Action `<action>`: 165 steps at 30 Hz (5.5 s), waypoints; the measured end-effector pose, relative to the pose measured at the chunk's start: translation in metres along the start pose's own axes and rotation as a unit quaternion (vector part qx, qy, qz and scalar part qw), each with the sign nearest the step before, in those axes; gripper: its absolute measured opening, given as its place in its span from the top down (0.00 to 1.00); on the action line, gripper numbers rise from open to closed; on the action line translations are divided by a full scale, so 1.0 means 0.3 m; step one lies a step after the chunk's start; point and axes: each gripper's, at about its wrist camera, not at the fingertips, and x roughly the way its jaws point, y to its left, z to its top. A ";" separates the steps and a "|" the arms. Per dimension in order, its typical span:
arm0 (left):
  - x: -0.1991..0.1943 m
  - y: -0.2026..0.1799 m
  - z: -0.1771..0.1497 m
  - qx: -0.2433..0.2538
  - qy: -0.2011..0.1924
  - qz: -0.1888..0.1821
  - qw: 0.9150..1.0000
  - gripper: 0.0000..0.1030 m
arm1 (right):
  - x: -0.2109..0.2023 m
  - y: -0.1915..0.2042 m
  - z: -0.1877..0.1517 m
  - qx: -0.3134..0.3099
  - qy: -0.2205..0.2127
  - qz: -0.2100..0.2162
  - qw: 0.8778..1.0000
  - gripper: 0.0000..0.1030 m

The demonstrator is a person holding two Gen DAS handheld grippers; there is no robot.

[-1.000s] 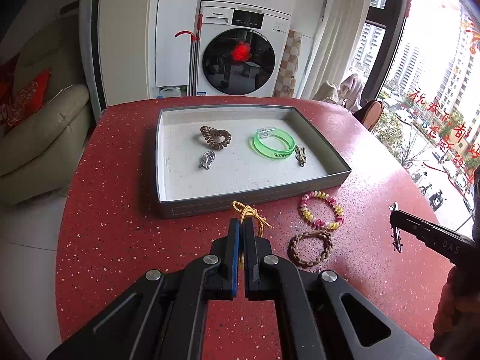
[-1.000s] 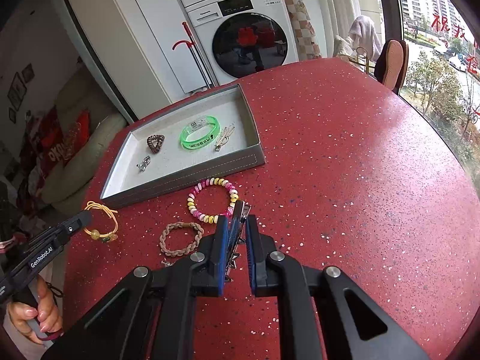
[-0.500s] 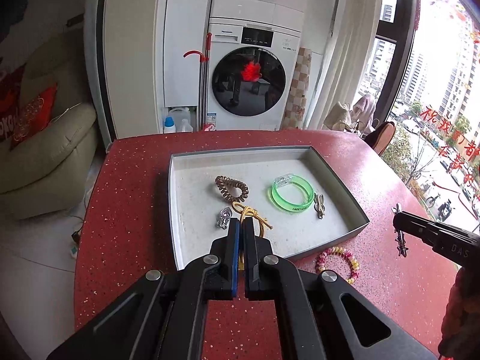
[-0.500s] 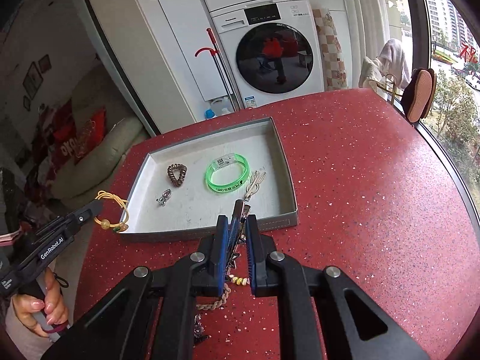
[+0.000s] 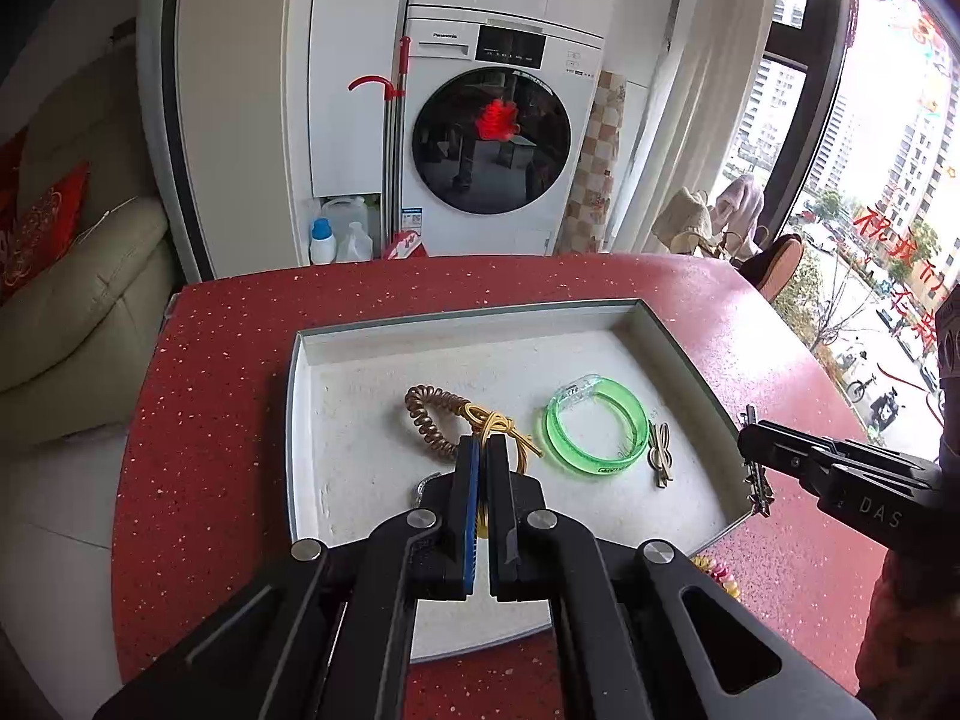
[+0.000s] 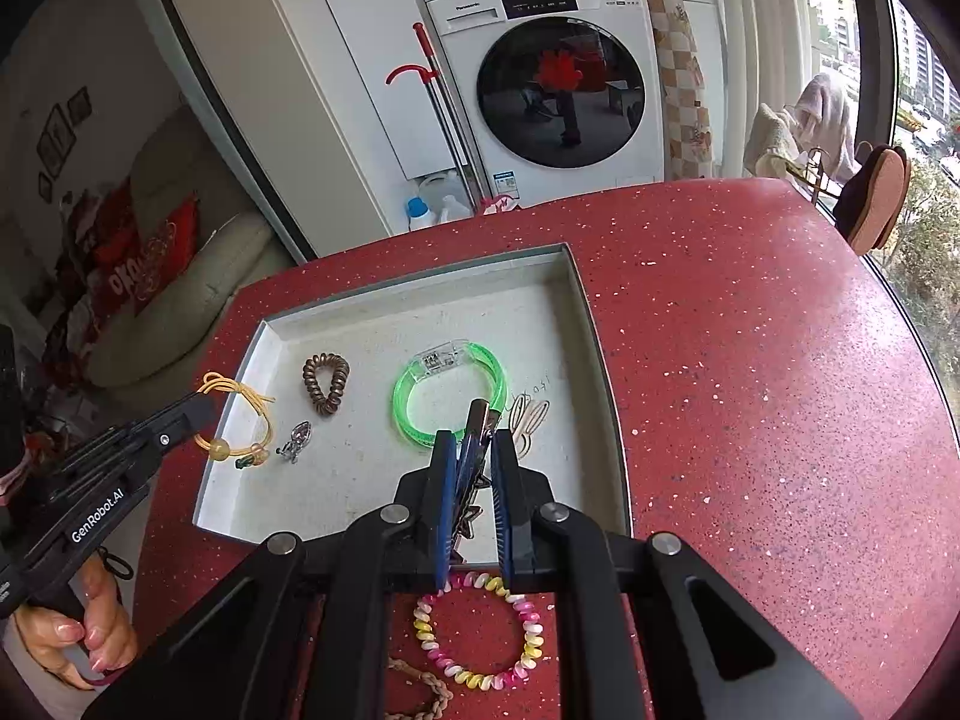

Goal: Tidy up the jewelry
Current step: 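Carry the yellow hair tie and silver hair clip into the tray, then open the left gripper to drop the yellow hair tie while the right releases the silver clip, then move the left gripper to the black claw clip and grasp it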

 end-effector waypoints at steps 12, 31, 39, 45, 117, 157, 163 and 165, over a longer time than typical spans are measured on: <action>0.178 -0.015 -0.020 0.005 0.037 0.033 0.999 0.80 | 0.160 -0.048 -0.001 0.010 0.035 -0.015 0.999 0.88; 0.253 -0.001 -0.072 0.009 0.055 0.096 0.994 0.80 | 0.180 -0.028 -0.044 -0.009 0.043 -0.031 0.999 0.55; 0.222 -0.013 -0.070 0.011 0.048 0.100 0.994 0.80 | 0.132 -0.007 -0.049 0.002 0.030 -0.007 1.000 0.45; 0.198 -0.023 -0.064 0.013 0.036 0.101 0.994 0.80 | 0.101 0.004 -0.053 0.002 0.023 0.000 1.000 0.44; -0.205 -0.027 -0.413 -0.035 0.047 0.058 0.997 0.00 | -0.269 -0.039 -0.300 0.013 -0.012 0.019 1.000 0.00; -0.153 -0.339 -0.583 0.055 0.076 0.022 0.995 0.10 | -0.047 -0.084 -0.323 -0.020 0.064 -0.057 0.996 0.06; -0.142 -0.351 -0.593 0.054 0.079 0.024 0.995 0.23 | 0.022 -0.048 -0.313 -0.048 0.075 -0.074 0.993 0.24; -0.139 -0.353 -0.598 0.055 0.080 0.024 0.995 0.23 | 0.032 -0.033 -0.315 -0.064 0.071 -0.090 0.991 0.27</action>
